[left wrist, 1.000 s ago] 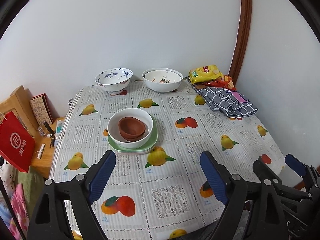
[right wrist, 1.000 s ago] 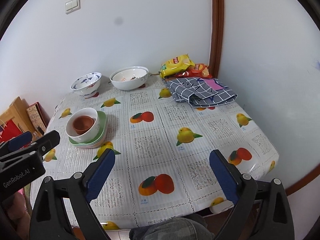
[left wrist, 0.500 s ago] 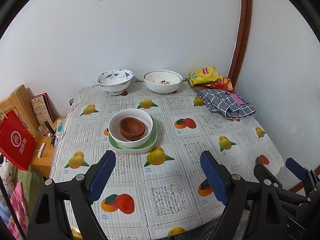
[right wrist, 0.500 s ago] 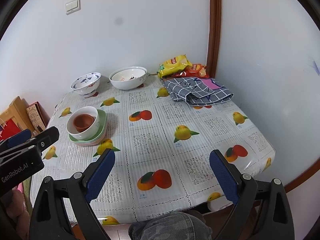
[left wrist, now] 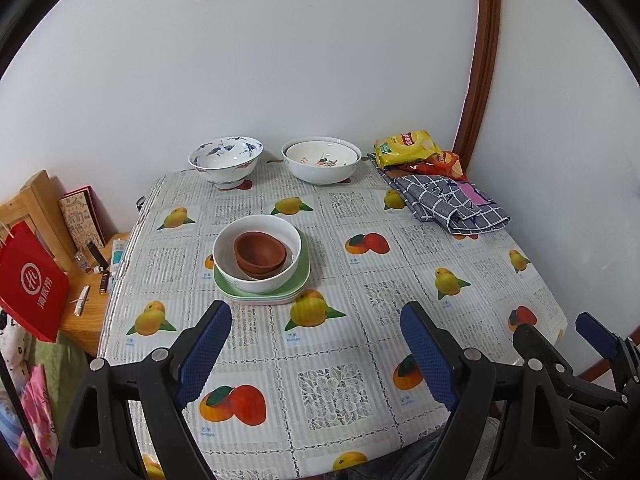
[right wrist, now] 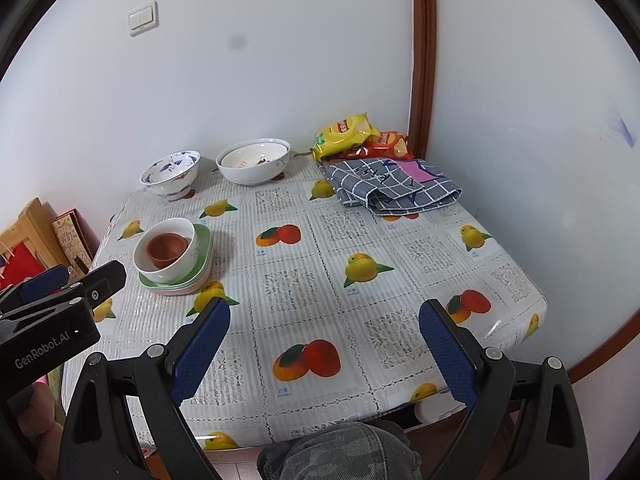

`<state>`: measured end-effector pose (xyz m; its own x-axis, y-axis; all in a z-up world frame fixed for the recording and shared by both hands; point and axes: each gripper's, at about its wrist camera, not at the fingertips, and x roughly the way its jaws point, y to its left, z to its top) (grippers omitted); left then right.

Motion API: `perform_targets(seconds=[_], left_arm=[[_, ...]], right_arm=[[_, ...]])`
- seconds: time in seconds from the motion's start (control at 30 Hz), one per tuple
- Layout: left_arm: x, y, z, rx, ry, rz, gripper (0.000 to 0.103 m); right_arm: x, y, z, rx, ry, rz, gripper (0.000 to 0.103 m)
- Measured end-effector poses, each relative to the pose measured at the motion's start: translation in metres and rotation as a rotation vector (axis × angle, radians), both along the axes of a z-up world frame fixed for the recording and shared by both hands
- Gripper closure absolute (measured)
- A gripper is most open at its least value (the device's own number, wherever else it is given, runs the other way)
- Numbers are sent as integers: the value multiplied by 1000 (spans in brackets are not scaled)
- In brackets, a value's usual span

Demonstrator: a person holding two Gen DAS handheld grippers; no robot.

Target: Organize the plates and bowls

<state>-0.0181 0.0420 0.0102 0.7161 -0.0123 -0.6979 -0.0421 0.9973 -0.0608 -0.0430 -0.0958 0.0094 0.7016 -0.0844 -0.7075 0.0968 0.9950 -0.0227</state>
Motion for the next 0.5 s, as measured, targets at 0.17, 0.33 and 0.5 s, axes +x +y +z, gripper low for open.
perform_targets(seconds=[0.17, 0.33, 0.5], left_arm=[[0, -1, 0, 0, 0, -3, 17], [-1, -1, -1, -2, 2, -6, 17], [-1, -1, -1, -3, 1, -6, 17]], right_arm=[[-1, 0, 1, -2, -3, -2, 8], [-2, -1, 2, -1, -6, -3, 8], [-2, -1, 4, -1, -9, -3, 8]])
